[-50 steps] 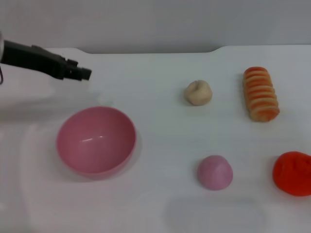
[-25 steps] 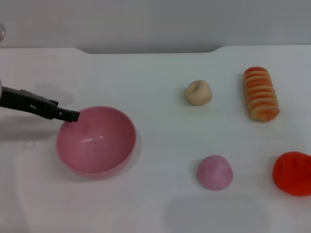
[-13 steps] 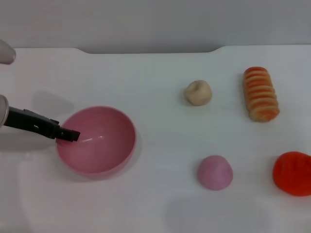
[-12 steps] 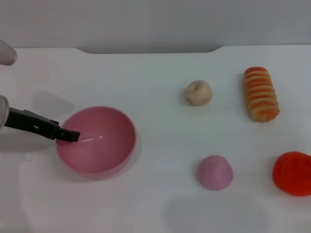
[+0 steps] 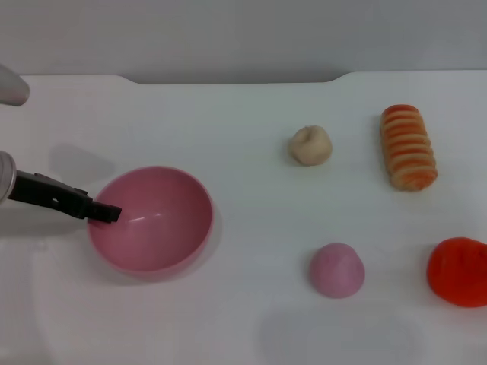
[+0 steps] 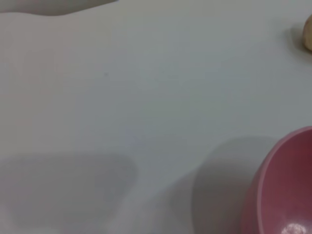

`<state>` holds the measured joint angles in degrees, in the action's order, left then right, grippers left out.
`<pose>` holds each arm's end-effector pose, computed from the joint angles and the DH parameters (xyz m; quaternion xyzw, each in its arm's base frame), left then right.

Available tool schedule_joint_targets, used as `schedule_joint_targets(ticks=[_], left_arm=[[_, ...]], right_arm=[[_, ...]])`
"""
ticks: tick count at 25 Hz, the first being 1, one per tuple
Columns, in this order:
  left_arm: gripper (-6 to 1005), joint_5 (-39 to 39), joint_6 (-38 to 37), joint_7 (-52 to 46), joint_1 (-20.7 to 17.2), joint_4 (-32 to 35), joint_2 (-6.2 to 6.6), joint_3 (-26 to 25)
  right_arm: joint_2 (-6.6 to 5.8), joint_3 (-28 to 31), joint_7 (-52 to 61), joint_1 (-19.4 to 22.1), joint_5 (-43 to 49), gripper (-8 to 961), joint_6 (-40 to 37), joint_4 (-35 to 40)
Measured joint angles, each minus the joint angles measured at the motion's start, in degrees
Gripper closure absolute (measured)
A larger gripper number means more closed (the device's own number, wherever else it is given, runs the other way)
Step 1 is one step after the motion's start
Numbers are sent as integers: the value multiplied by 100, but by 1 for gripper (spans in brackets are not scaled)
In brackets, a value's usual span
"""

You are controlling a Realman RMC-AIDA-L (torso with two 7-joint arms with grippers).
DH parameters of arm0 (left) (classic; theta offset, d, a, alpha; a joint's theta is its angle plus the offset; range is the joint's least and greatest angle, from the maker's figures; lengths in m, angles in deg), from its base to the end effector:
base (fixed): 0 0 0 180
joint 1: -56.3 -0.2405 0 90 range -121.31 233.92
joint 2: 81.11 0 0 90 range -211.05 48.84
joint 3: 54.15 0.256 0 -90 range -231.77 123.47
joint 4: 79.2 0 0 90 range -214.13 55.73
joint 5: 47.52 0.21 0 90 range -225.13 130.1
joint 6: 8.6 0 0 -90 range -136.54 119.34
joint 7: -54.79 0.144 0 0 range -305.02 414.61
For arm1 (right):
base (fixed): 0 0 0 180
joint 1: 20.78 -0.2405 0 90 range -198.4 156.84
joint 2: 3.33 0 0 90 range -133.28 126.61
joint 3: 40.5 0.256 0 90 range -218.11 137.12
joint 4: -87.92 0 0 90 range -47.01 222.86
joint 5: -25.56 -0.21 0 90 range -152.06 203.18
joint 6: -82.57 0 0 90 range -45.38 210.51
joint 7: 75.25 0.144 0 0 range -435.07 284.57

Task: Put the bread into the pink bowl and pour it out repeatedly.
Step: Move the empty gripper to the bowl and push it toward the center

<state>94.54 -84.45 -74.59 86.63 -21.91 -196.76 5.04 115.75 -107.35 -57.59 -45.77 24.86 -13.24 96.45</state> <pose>-0.2890 0.3661 0.0335 -0.8767 -0.4219 0.0697 0.2204 0.3033 0.3137 0.0925 -0.5127 0.0754 0.4909 0.7004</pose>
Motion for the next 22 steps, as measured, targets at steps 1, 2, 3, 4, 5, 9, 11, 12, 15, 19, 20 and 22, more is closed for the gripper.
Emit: schedule_joint_targets(ticks=[1,2,3,4,5,9,11,12,15,19,20,22], left_arm=[[207,0,0,0,0,0,0,0],[207,7,11,-46,21,-40,12,-12],[208,7,11,-46,21,-40,12,-12],[208,21,25,-72,27,-55,20,-1],[208,65,43,-101,28,-63,21,20],[331,295,128,-100,38,-51,-29,38],[380,346,171,-100,38,-33,-57,42],[404,346,171,-100,38,-33,-57,42],[477,374,315,-96,40,6,-76,44],[639,375,421,-112,43,14,-87,34],[679,374,430,-113,44,30,-87,35],[760,365,431,-114,45,56,-87,37]], right_arm=[[0,6,0,1,0,260,0,-1],[0,14,0,1,0,259,0,-1],[1,25,0,2,0,259,-1,-1],[2,35,0,2,0,259,-3,-1],[4,42,0,4,0,258,-5,0],[7,43,12,11,0,257,-8,-1],[8,36,28,13,0,256,-9,-1],[9,32,39,15,0,256,-9,-1],[16,28,52,22,0,254,-9,0],[18,25,53,22,0,253,-9,-12],[18,25,53,22,0,253,-9,-15],[18,25,53,25,0,252,-9,-15]])
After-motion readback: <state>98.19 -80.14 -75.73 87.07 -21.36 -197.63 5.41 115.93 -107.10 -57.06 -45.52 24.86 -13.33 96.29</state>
